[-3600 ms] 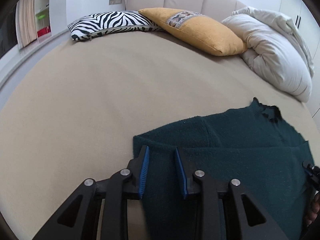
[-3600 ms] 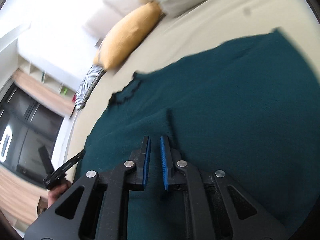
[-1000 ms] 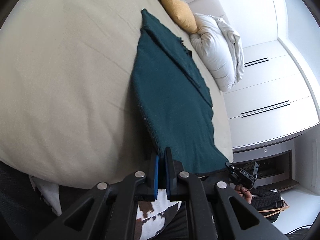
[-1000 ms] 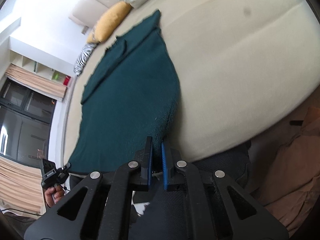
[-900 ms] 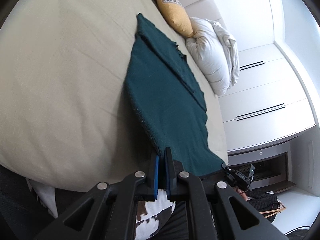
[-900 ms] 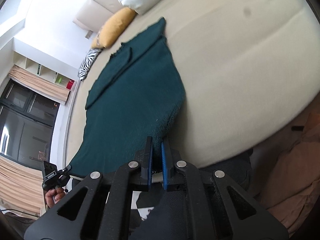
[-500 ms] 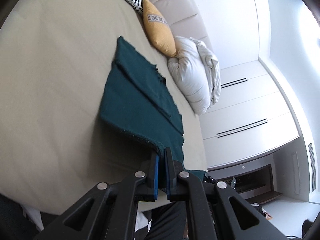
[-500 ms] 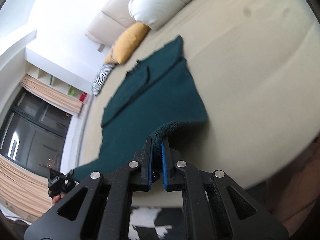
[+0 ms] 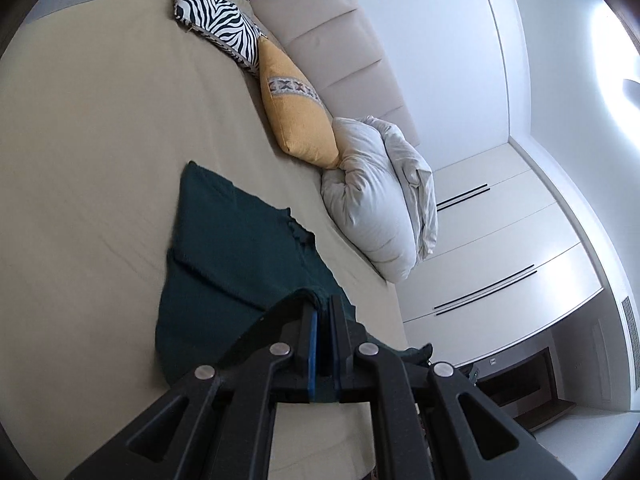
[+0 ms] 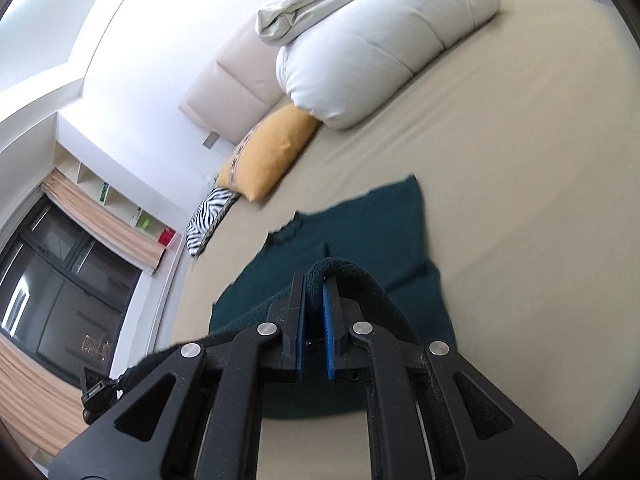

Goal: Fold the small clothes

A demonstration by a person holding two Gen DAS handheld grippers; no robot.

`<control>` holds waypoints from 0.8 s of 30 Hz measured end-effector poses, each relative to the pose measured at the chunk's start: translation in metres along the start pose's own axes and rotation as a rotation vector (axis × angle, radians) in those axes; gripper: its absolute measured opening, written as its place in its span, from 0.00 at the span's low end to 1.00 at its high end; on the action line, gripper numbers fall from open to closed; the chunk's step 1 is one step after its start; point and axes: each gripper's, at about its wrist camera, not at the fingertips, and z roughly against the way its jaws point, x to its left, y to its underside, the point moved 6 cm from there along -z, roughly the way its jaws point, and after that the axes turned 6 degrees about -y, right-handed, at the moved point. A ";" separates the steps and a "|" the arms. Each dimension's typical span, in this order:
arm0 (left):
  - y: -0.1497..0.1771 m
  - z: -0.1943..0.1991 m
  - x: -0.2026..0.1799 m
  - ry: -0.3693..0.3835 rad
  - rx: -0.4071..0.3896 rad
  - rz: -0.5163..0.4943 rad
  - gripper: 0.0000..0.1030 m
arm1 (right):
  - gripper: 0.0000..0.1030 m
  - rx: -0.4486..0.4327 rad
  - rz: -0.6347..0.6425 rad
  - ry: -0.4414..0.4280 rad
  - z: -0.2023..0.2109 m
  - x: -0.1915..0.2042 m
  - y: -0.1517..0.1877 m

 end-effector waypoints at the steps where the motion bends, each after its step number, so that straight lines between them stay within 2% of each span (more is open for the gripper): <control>1: -0.010 -0.008 0.000 -0.006 -0.007 0.001 0.06 | 0.06 -0.009 -0.001 0.007 -0.010 0.000 -0.010; 3: -0.028 -0.026 0.000 -0.024 -0.014 -0.002 0.06 | 0.06 -0.018 0.009 0.031 -0.034 0.000 -0.032; 11: -0.095 -0.099 0.012 -0.103 -0.019 -0.011 0.06 | 0.06 -0.012 0.020 0.118 -0.126 -0.020 -0.081; 16: -0.117 -0.146 0.031 -0.180 0.003 -0.033 0.07 | 0.06 0.000 -0.007 0.169 -0.182 -0.045 -0.105; 19: -0.125 -0.173 0.062 -0.258 0.020 -0.006 0.08 | 0.09 0.036 -0.009 0.207 -0.219 -0.063 -0.113; 21: -0.127 -0.184 0.084 -0.301 0.035 0.040 0.26 | 0.10 0.081 -0.016 0.261 -0.247 -0.081 -0.113; 23: -0.124 -0.180 0.091 -0.300 0.027 0.053 0.33 | 0.20 0.108 -0.039 0.309 -0.265 -0.100 -0.112; 24: -0.122 -0.176 0.090 -0.302 0.025 0.040 0.37 | 0.24 0.117 -0.061 0.292 -0.271 -0.106 -0.112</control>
